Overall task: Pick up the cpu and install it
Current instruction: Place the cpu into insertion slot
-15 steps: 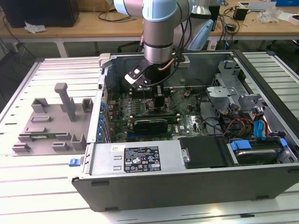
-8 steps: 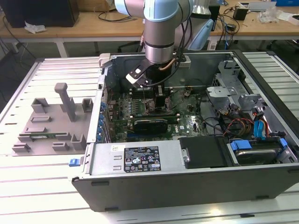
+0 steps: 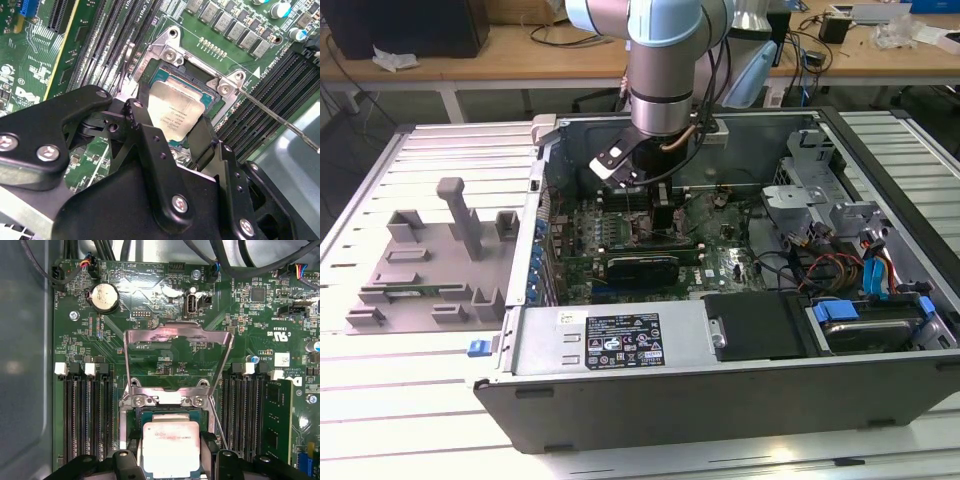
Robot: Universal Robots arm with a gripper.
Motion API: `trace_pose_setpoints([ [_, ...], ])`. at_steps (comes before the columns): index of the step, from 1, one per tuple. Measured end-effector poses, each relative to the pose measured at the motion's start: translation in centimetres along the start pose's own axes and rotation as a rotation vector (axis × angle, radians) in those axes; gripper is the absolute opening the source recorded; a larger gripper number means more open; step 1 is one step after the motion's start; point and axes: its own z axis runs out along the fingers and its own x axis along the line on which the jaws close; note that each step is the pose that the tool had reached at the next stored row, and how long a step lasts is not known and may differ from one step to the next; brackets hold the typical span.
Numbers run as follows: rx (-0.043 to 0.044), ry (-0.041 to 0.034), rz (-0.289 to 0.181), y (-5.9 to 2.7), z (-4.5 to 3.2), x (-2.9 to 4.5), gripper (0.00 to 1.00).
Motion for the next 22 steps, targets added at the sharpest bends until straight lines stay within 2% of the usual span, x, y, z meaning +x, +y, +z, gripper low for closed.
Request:
trace_pose_setpoints([
  [5, 0.0020, -0.0003, 0.030, 0.00, -0.01, 0.00, 0.55],
  [22, 0.0009, -0.0003, 0.020, -0.01, 0.14, 0.04, 0.55],
])
